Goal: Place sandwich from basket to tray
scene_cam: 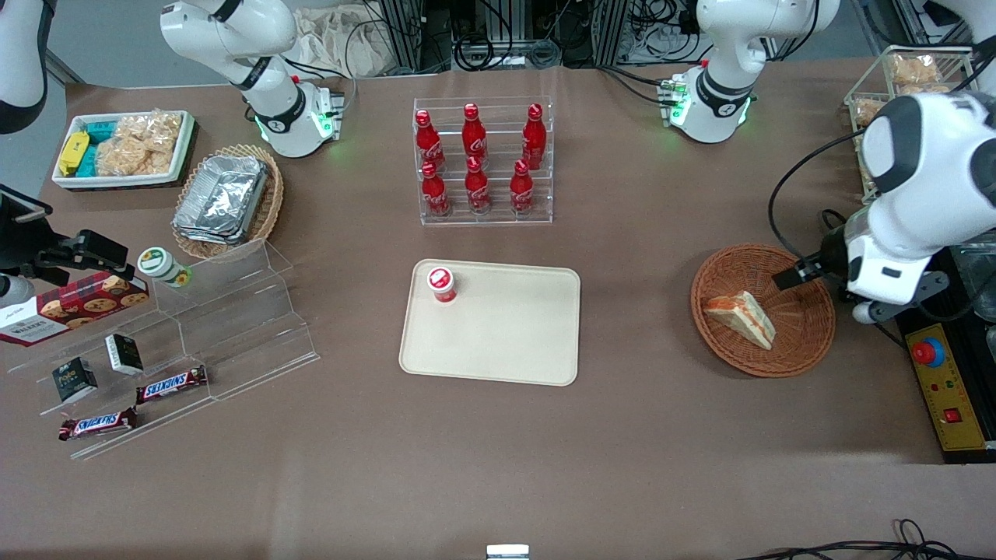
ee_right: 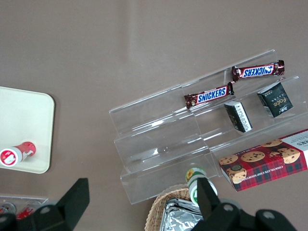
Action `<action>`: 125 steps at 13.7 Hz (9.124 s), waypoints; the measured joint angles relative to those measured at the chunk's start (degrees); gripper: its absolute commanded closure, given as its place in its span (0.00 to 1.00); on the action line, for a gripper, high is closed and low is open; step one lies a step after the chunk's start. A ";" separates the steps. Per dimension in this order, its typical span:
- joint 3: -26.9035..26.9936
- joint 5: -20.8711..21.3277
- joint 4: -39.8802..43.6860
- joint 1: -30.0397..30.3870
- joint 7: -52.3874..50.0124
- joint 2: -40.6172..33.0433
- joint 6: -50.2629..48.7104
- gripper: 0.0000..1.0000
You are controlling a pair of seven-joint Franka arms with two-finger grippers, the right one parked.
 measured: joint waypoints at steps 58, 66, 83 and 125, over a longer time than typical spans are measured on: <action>-31.52 10.53 28.20 -7.40 -27.89 16.24 -11.83 0.80; -33.31 21.94 28.53 -10.51 -36.94 36.71 5.81 0.80; -33.32 26.66 32.69 -10.23 -42.01 43.63 9.54 0.00; 3.22 2.50 17.65 1.41 24.85 -9.45 -22.07 0.00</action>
